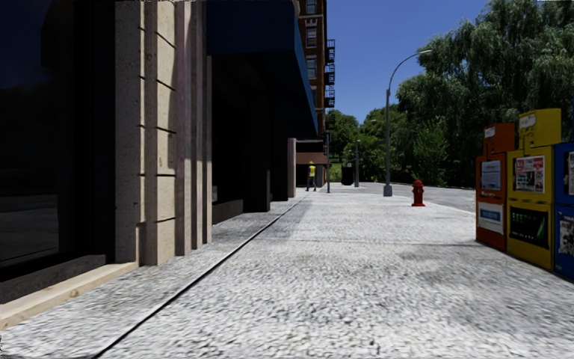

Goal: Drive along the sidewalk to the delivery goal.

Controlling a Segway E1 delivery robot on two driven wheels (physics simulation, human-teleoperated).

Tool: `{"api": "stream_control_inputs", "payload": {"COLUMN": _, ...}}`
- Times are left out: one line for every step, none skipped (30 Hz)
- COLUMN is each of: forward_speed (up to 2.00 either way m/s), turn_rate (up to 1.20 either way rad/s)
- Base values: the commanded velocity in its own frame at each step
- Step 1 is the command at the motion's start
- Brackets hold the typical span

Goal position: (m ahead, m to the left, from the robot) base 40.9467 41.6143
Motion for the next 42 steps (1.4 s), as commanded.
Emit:
{"api": "stream_control_inputs", "payload": {"forward_speed": 2.0, "turn_rate": 0.0}}
{"api": "stream_control_inputs", "payload": {"forward_speed": 2.0, "turn_rate": 0.0}}
{"api": "stream_control_inputs", "payload": {"forward_speed": 2.0, "turn_rate": 0.0}}
{"api": "stream_control_inputs", "payload": {"forward_speed": 2.0, "turn_rate": 0.0}}
{"api": "stream_control_inputs", "payload": {"forward_speed": 2.0, "turn_rate": 0.0}}
{"api": "stream_control_inputs", "payload": {"forward_speed": 2.0, "turn_rate": 0.0}}
{"api": "stream_control_inputs", "payload": {"forward_speed": 2.0, "turn_rate": 0.0}}
{"api": "stream_control_inputs", "payload": {"forward_speed": 2.0, "turn_rate": 0.0}}
{"api": "stream_control_inputs", "payload": {"forward_speed": 2.0, "turn_rate": 0.0}}
{"api": "stream_control_inputs", "payload": {"forward_speed": 2.0, "turn_rate": 0.0}}
{"api": "stream_control_inputs", "payload": {"forward_speed": 2.0, "turn_rate": 0.0}}
{"api": "stream_control_inputs", "payload": {"forward_speed": 2.0, "turn_rate": 0.0}}
{"api": "stream_control_inputs", "payload": {"forward_speed": 2.0, "turn_rate": 0.0}}
{"api": "stream_control_inputs", "payload": {"forward_speed": 2.0, "turn_rate": 0.0}}
{"api": "stream_control_inputs", "payload": {"forward_speed": 2.0, "turn_rate": 0.0}}
{"api": "stream_control_inputs", "payload": {"forward_speed": 2.0, "turn_rate": 0.0}}
{"api": "stream_control_inputs", "payload": {"forward_speed": 2.0, "turn_rate": 0.0}}
{"api": "stream_control_inputs", "payload": {"forward_speed": 2.0, "turn_rate": 0.0}}
{"api": "stream_control_inputs", "payload": {"forward_speed": 2.0, "turn_rate": 0.0}}
{"api": "stream_control_inputs", "payload": {"forward_speed": 2.0, "turn_rate": 0.0}}
{"api": "stream_control_inputs", "payload": {"forward_speed": 2.0, "turn_rate": 0.0}}
{"api": "stream_control_inputs", "payload": {"forward_speed": 2.0, "turn_rate": 0.0}}
{"api": "stream_control_inputs", "payload": {"forward_speed": 2.0, "turn_rate": 0.0}}
{"api": "stream_control_inputs", "payload": {"forward_speed": 2.0, "turn_rate": 0.0}}
{"api": "stream_control_inputs", "payload": {"forward_speed": 2.0, "turn_rate": 0.0}}
{"api": "stream_control_inputs", "payload": {"forward_speed": 2.0, "turn_rate": 0.0}}
{"api": "stream_control_inputs", "payload": {"forward_speed": 2.0, "turn_rate": 0.0}}
{"api": "stream_control_inputs", "payload": {"forward_speed": 2.0, "turn_rate": 0.0}}
{"api": "stream_control_inputs", "payload": {"forward_speed": 2.0, "turn_rate": 0.0}}
{"api": "stream_control_inputs", "payload": {"forward_speed": 2.0, "turn_rate": 0.0}}
{"api": "stream_control_inputs", "payload": {"forward_speed": 2.0, "turn_rate": 0.0}}
{"api": "stream_control_inputs", "payload": {"forward_speed": 2.0, "turn_rate": 0.0}}
{"api": "stream_control_inputs", "payload": {"forward_speed": 2.0, "turn_rate": 0.0}}
{"api": "stream_control_inputs", "payload": {"forward_speed": 2.0, "turn_rate": -0.15}}
{"api": "stream_control_inputs", "payload": {"forward_speed": 2.0, "turn_rate": -0.15}}
{"api": "stream_control_inputs", "payload": {"forward_speed": 2.0, "turn_rate": -0.26}}
{"api": "stream_control_inputs", "payload": {"forward_speed": 2.0, "turn_rate": -0.29}}
{"api": "stream_control_inputs", "payload": {"forward_speed": 2.0, "turn_rate": -0.33}}
{"api": "stream_control_inputs", "payload": {"forward_speed": 2.0, "turn_rate": -0.33}}
{"api": "stream_control_inputs", "payload": {"forward_speed": 2.0, "turn_rate": -0.38}}
{"api": "stream_control_inputs", "payload": {"forward_speed": 2.0, "turn_rate": -0.41}}
{"api": "stream_control_inputs", "payload": {"forward_speed": 2.0, "turn_rate": -0.41}}
